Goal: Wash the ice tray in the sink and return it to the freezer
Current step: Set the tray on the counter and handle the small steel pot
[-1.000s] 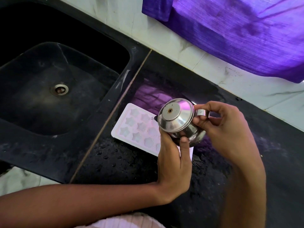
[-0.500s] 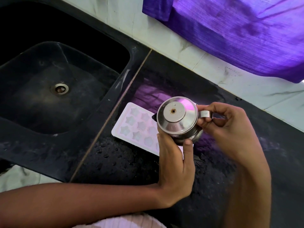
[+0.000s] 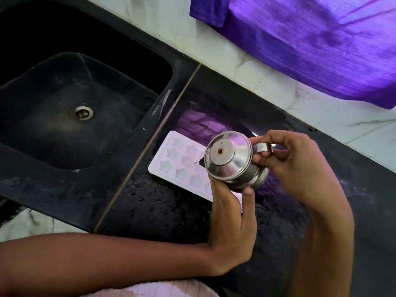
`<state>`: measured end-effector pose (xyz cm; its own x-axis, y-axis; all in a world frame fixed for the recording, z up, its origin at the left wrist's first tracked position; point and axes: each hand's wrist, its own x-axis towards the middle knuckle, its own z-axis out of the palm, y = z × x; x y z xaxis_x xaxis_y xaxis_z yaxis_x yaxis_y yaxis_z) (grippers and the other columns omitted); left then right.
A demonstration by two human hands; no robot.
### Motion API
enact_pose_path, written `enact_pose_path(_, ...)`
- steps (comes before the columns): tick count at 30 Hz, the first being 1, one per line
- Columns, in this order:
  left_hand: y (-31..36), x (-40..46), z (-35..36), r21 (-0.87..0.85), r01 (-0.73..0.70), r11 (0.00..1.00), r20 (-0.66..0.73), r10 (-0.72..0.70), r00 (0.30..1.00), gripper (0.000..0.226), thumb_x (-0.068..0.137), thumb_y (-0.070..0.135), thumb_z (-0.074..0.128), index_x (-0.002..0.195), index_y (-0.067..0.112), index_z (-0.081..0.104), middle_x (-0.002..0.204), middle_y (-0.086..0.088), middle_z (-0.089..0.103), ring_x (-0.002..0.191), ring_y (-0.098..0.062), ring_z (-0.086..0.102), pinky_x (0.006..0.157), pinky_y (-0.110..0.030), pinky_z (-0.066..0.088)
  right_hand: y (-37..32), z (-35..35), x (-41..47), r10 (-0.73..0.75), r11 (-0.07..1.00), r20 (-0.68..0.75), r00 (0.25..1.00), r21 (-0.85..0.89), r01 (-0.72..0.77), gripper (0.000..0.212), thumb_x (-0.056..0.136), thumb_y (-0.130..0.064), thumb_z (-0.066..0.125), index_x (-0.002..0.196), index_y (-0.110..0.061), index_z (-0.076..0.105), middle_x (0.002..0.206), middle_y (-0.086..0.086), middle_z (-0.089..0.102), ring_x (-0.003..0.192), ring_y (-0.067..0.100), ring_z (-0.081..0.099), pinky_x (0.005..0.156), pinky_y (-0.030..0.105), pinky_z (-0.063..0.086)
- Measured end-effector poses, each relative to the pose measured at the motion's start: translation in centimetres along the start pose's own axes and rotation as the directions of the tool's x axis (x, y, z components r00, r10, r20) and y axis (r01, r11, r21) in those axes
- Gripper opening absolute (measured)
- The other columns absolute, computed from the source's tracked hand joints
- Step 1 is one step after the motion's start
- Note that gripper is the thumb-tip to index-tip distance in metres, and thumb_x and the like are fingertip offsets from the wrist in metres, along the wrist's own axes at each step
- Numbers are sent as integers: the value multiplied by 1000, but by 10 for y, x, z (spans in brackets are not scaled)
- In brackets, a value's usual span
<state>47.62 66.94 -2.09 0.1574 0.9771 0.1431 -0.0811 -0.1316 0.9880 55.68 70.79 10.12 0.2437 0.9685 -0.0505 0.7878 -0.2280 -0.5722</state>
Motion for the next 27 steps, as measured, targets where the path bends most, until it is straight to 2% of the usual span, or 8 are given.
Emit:
enact_pose_path(2,0,-1,0,-9,1,1000,-1,-1,1000,63,95,49,33,140,54,-11,156,-2,24,143,-13,27,115,-41,27,-1,0,0,0,1000,3,1000,-8,0,12,81,-5,68,79,-17,68,95,-17,70,85,2,66,78,21,53)
enact_pose_path(5,-2,-1,0,-16,14,1000,-2,-14,1000,63,95,53,32,144,47,-8,158,-4,21,145,-16,25,116,-43,25,-2,1,-1,4,1000,3,1000,-2,-4,13,81,-5,68,81,-18,69,95,-16,70,86,4,67,81,26,55)
enact_pose_path(13,2,-1,-1,-4,-4,1000,-7,4,1000,66,94,57,29,137,57,-20,159,-2,18,146,-14,22,117,-43,24,-2,-1,-3,-9,1000,-3,1000,-9,9,15,80,-6,69,78,-20,68,95,-18,70,87,3,66,81,26,54)
enact_pose_path(18,2,1,-1,-19,-11,1000,1,11,1000,68,96,47,34,143,49,-15,159,-2,19,145,-15,23,116,-43,25,-4,-3,-3,-19,1000,-16,1000,-14,19,19,80,-6,69,77,-25,68,91,-7,72,85,5,66,82,24,53)
enact_pose_path(22,2,2,0,-24,0,1000,4,0,1000,67,96,44,35,145,45,-9,158,-4,22,145,-16,25,116,-44,26,-4,-4,-2,-15,1000,-18,1000,-15,14,17,80,-6,70,79,-22,69,92,-12,72,86,4,65,82,24,53)
enact_pose_path(27,2,2,0,-26,2,1000,9,-2,1000,68,96,45,35,147,40,-11,159,-3,19,145,-15,23,116,-43,25,-4,-4,-3,-13,1000,-17,1000,-6,13,21,80,-8,70,75,-27,67,94,-14,71,88,7,66,85,33,54)
